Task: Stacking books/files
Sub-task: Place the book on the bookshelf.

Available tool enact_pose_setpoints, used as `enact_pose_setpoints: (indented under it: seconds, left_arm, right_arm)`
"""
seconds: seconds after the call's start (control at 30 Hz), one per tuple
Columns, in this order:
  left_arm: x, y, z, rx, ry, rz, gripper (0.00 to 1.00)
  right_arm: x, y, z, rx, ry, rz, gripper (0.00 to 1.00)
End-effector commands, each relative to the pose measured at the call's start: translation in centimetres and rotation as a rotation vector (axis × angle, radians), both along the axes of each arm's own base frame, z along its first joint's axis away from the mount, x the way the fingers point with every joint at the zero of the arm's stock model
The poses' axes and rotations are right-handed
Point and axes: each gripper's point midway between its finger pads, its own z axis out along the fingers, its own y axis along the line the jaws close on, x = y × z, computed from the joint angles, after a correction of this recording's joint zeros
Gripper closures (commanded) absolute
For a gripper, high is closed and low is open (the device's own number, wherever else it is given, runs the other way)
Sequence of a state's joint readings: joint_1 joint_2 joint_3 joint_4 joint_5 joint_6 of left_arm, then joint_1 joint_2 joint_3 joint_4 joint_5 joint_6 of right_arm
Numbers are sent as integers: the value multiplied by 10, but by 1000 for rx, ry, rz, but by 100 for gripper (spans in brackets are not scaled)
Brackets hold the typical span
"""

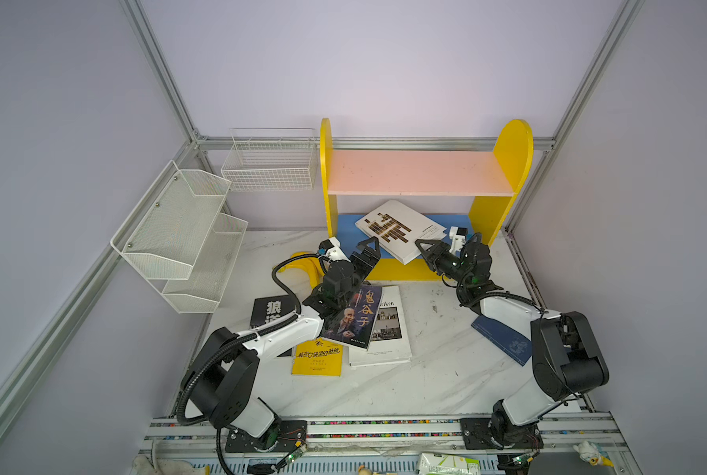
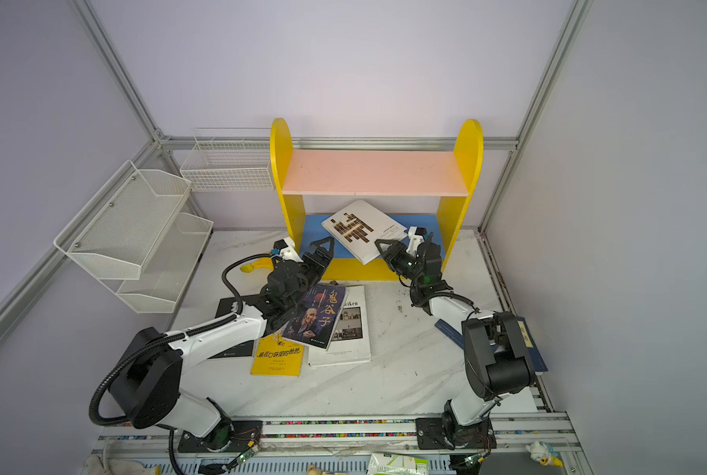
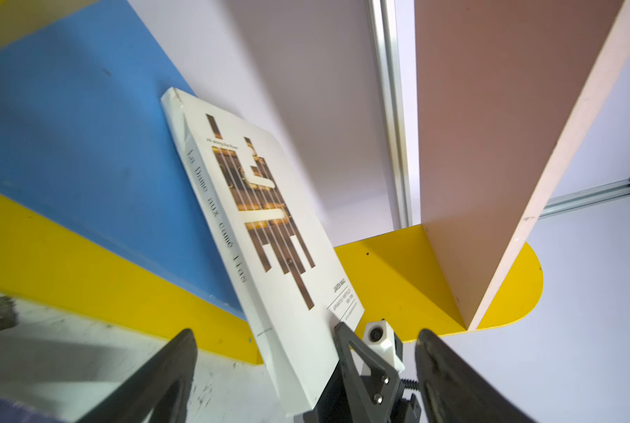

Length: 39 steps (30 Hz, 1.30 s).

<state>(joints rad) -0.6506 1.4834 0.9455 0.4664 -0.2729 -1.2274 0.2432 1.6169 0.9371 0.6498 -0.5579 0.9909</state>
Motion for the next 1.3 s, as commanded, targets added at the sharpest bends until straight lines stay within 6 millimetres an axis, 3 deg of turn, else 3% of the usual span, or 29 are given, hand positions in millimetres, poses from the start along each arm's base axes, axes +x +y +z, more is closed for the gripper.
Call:
enact_pose_setpoints:
  seconds: [0.0,0.13,0.27,0.43,0.57,0.83,1.07,1.27]
  left_arm:
    - [-22,28,1,131,-9,32,4]
    - [-38,61,-1,201,2,84,1]
    - [-53,95,-1,236,6,160,0]
    - [-64,117,2,276,6,215,0]
    - [-67,125,-1,282,11,238,0]
    - [-66,131,-1,269,6,254,0]
    - [-65,131,-3,268,6,250,0]
    - [-67,137,-3,272,7,260,0]
  right_arm:
    - [-7,7,-12,-80,-4,112,59]
    - [-9,1,-11,-81,-32,187,67]
    - [-10,-12,-9,-68,-41,217,67]
    - [-12,-18,1,-49,-59,260,66]
    - [-24,-8,12,20,-90,372,65]
    - [-21,-4,-4,-47,-36,423,65]
    - [5,-4,-2,-87,-19,397,63]
    - [30,-7,-14,-131,30,338,48]
